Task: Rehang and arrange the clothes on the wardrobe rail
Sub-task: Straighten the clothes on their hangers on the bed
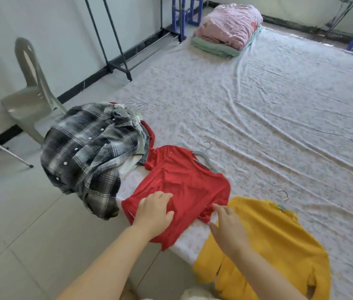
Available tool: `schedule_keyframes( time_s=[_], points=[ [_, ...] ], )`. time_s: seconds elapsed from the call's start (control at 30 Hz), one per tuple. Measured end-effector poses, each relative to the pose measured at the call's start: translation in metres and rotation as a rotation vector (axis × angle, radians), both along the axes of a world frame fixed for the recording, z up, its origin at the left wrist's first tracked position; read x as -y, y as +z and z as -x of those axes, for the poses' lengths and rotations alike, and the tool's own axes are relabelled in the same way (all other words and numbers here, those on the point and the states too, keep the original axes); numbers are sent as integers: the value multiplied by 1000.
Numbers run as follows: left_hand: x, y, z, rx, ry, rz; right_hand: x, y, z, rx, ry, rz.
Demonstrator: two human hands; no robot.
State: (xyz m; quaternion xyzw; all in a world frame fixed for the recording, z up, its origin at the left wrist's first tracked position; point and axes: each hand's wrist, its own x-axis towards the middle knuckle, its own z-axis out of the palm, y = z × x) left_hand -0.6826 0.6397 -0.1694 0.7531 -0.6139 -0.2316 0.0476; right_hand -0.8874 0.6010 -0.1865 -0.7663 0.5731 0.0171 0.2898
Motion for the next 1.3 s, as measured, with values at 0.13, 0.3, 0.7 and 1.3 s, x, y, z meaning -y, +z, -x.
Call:
schedule_keyframes(
  time_s=[0.13, 0.3, 0.7, 1.3],
  points=[
    [-20, 6, -86, -36, 29, 14, -13, 7, -86, -25, -7, 4],
    [-41, 13, -194, 28, 64, -11, -28, 9, -190, -20, 18, -12],
    [4, 15, -346, -17, 131, 30, 36, 6, -350, 9, 124, 33],
    [207, -32, -490, -19, 17, -74, 249, -62, -516, 1, -4, -140]
  ],
)
